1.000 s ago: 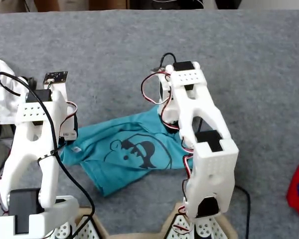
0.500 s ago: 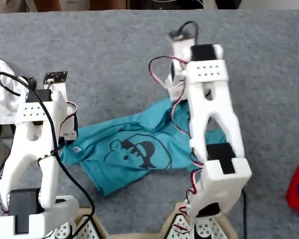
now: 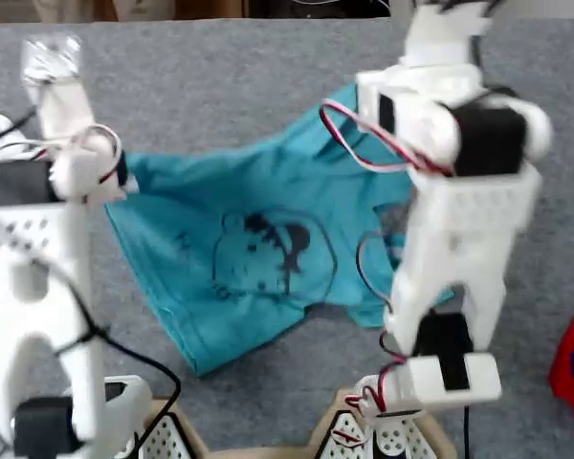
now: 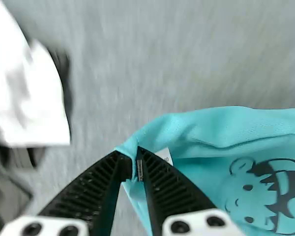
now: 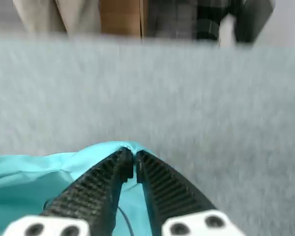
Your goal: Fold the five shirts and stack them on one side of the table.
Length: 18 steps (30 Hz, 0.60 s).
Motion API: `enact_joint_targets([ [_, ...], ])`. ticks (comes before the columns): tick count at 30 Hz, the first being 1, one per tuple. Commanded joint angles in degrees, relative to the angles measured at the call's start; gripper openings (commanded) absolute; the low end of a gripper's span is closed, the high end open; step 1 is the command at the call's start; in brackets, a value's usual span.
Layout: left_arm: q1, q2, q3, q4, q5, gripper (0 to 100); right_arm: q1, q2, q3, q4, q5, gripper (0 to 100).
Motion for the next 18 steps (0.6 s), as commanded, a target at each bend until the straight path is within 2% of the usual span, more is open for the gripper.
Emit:
enact_joint_targets([
  [1,0.09,-8.40,-8.18,0.18,-0.18,2,0.84,-7.69,-5.93,0.62,-1.93,0.5],
  [11,-0.53,-31.96,-16.62,1.05,-2.73,2,0.92,-21.76,-15.16,0.18,-3.08,0.5],
  [13,-3.34,-36.88,-18.37,3.52,-2.99,2,0.92,-24.13,-16.22,0.18,-2.99,0.5],
  [18,-15.65,-45.41,-17.85,6.86,-2.64,2,0.92,-30.02,-16.40,-0.09,-2.99,0.5],
])
